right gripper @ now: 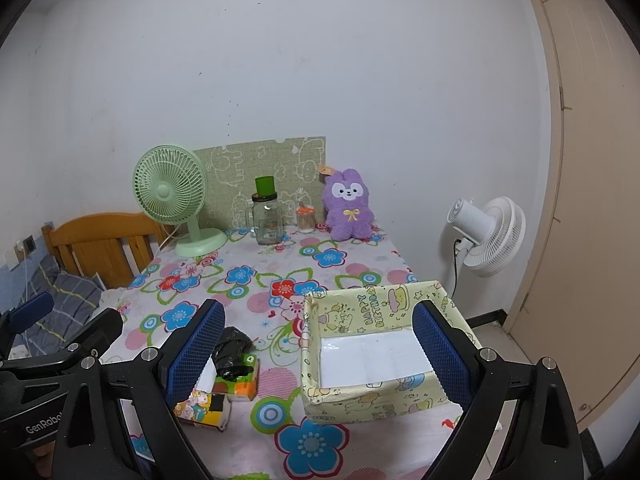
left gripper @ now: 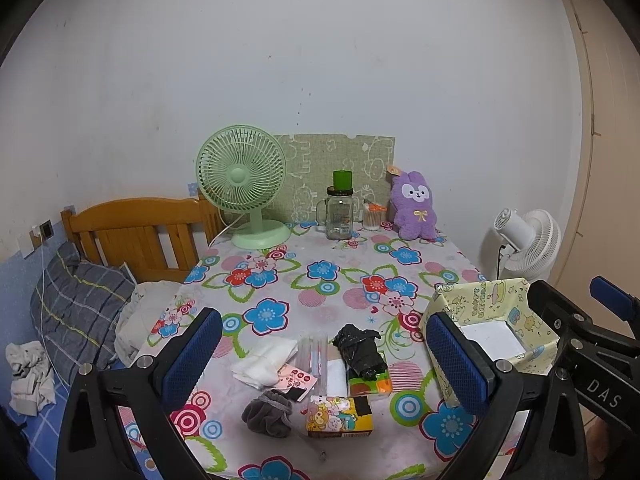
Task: Organize soft objects
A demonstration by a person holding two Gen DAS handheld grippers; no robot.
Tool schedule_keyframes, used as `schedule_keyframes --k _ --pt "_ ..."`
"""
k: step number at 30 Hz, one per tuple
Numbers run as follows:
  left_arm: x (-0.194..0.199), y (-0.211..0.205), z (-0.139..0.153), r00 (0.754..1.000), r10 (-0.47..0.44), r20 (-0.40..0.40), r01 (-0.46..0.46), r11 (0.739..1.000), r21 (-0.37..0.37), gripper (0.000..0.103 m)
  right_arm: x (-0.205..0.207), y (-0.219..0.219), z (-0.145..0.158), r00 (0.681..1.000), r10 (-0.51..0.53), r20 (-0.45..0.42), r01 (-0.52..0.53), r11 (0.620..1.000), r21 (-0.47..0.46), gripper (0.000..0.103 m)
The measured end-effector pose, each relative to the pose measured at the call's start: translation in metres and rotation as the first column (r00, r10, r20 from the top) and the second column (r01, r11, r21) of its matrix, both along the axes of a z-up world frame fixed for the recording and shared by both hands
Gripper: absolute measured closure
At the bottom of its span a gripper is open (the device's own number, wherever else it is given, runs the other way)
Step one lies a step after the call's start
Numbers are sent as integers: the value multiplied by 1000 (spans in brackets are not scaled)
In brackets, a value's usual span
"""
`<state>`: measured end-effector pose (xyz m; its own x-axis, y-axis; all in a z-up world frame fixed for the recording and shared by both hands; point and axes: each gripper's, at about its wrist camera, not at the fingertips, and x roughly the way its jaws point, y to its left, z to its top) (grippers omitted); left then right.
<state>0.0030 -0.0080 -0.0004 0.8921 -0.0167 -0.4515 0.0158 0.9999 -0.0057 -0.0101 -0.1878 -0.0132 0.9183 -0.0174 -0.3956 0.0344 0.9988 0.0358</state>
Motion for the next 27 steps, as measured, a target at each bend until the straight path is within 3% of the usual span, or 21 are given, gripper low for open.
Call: schedule_keyframes --k 27 --pt "-1 -6 -4 1000 0 8 0 1000 4 0 0 -1 0 1000 -11 -1 11 1000 1 7"
